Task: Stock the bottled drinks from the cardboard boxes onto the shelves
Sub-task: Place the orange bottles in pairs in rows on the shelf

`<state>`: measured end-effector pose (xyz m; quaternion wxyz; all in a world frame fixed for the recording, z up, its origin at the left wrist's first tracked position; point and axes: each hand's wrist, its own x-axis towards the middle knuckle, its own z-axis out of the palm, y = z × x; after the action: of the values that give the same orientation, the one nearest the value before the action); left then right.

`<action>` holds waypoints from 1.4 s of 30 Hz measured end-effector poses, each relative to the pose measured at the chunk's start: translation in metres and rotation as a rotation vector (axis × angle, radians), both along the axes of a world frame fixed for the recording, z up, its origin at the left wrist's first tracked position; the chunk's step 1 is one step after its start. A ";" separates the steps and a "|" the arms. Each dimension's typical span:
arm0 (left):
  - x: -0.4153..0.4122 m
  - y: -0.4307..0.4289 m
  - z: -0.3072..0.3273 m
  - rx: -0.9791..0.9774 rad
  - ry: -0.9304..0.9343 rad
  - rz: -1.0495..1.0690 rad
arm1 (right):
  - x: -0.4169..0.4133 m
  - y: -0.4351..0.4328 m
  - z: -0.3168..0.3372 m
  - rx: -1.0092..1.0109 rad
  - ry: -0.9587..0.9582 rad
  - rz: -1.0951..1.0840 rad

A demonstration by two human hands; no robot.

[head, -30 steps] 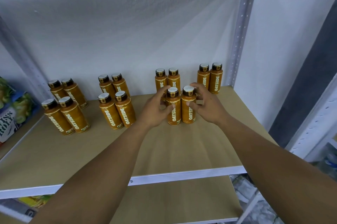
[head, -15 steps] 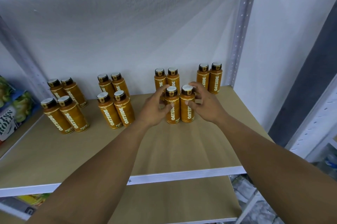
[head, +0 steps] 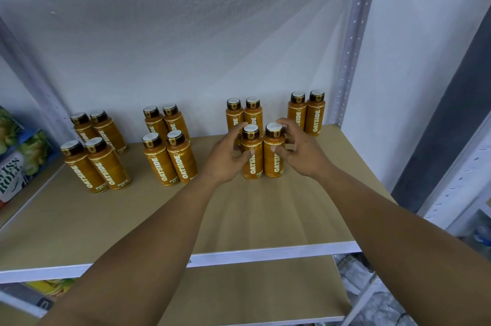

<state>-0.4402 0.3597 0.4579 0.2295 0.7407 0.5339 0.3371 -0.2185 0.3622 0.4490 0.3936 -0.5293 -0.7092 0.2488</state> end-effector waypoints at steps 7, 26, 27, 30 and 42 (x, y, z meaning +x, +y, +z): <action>0.001 0.001 0.001 -0.002 0.002 0.004 | 0.000 0.000 0.001 0.002 -0.008 0.007; 0.002 -0.002 0.003 -0.015 -0.026 -0.001 | 0.001 0.000 0.003 -0.007 -0.017 0.007; 0.002 -0.002 0.003 -0.019 -0.033 0.000 | 0.002 0.000 0.004 -0.011 -0.017 0.009; 0.000 -0.001 0.002 -0.022 -0.055 -0.003 | 0.004 -0.002 0.005 -0.015 0.001 0.026; 0.003 -0.003 -0.003 -0.049 -0.053 0.005 | 0.005 -0.013 -0.009 -0.074 0.062 0.011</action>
<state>-0.4370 0.3568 0.4547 0.2606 0.7243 0.5376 0.3442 -0.2131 0.3488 0.4403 0.3942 -0.5318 -0.6897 0.2934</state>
